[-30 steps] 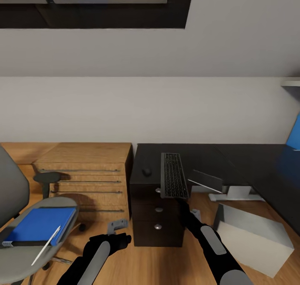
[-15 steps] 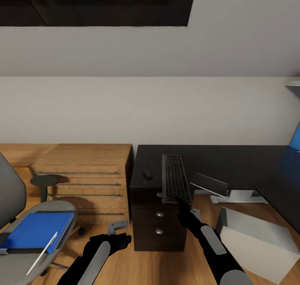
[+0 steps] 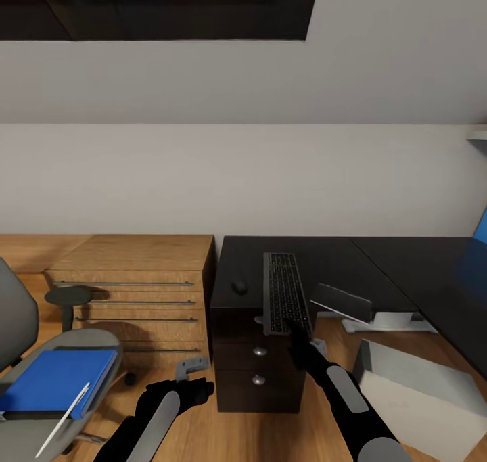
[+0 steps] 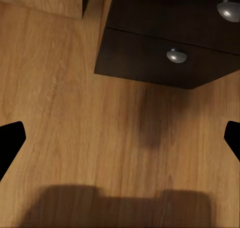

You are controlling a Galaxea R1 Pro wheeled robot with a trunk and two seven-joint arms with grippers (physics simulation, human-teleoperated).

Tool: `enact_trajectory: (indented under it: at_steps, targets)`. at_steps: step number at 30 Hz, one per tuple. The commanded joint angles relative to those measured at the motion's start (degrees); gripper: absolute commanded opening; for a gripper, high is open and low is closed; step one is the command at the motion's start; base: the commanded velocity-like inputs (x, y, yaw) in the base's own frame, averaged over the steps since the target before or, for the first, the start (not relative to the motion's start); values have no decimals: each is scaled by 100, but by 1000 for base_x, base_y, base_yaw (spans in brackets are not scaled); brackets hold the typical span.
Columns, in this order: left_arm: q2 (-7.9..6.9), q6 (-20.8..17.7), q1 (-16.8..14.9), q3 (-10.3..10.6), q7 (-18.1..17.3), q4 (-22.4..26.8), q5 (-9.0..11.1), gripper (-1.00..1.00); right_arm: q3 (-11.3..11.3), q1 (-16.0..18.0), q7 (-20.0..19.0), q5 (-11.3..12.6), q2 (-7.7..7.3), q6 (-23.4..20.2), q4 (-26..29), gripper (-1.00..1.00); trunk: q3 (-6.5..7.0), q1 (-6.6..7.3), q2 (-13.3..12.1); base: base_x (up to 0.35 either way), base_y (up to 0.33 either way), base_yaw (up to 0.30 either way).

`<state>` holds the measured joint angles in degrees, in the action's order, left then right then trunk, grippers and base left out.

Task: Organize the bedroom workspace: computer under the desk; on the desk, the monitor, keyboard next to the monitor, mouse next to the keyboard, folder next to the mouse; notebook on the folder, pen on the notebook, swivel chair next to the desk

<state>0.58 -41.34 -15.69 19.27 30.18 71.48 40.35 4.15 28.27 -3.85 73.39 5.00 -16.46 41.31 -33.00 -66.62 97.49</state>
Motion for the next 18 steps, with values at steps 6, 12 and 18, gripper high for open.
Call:
enact_trajectory:
  at_steps: [6, 12, 18]
  targets:
    - [3, -13, -4, 15, 58, -1, 61, 100, 34, 4, -11, 24, 3, -42, 0, 100, -6, -1, 3, 54, 0, 0]
    - [3, -11, -4, 15, 59, -2, 61, 100, 25, 4, -11, 26, 9, -42, 0, 100, -6, -1, 3, 14, 0, 0]
    - [3, -14, -4, 73, 60, -8, 62, 100, 25, 4, -11, 23, 8, -42, 0, 100, -6, -1, 3, 94, 0, 0]
